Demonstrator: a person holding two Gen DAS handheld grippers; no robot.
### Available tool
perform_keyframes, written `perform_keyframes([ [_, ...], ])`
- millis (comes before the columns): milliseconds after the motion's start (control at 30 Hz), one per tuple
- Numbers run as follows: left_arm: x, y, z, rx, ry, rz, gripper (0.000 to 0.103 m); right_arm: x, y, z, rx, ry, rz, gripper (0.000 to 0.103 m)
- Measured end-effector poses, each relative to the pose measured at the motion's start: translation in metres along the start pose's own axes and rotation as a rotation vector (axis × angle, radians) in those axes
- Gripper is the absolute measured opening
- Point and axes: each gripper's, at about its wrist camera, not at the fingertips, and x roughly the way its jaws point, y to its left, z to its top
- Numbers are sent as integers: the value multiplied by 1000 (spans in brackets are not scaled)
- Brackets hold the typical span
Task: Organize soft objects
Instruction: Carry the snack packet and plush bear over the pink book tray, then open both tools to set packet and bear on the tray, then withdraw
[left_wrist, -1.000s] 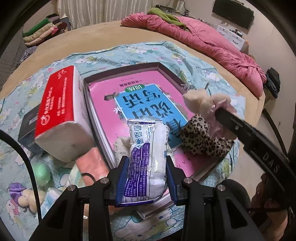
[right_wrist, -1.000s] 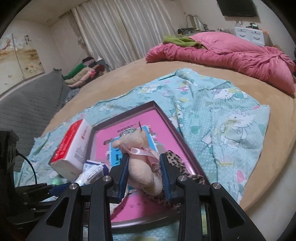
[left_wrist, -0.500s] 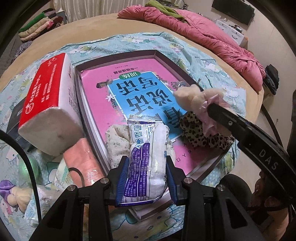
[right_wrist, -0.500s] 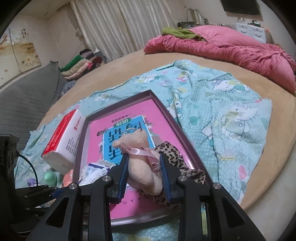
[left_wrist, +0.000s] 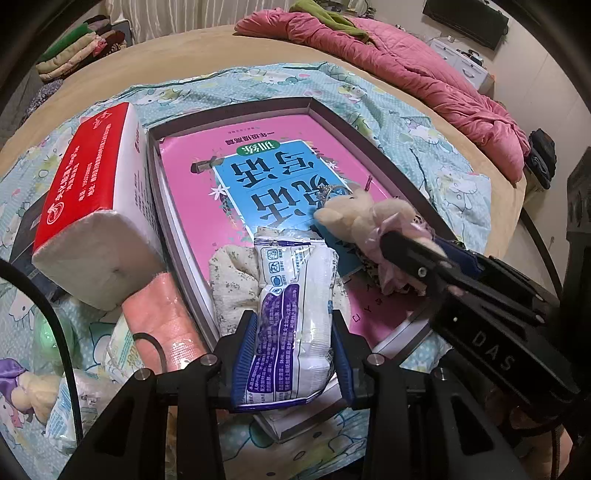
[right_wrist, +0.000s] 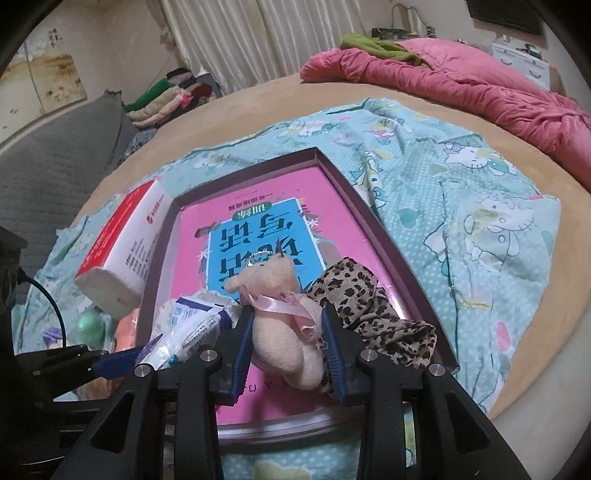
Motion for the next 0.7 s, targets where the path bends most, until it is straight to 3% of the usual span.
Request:
perform_keyframes([
  [267, 0, -1, -1, 3, 5, -5, 40, 5, 1, -1, 6, 33, 26, 46],
  [700, 0, -5, -2, 10, 16, -12, 43, -6, -2, 2, 37, -16, 64, 57],
])
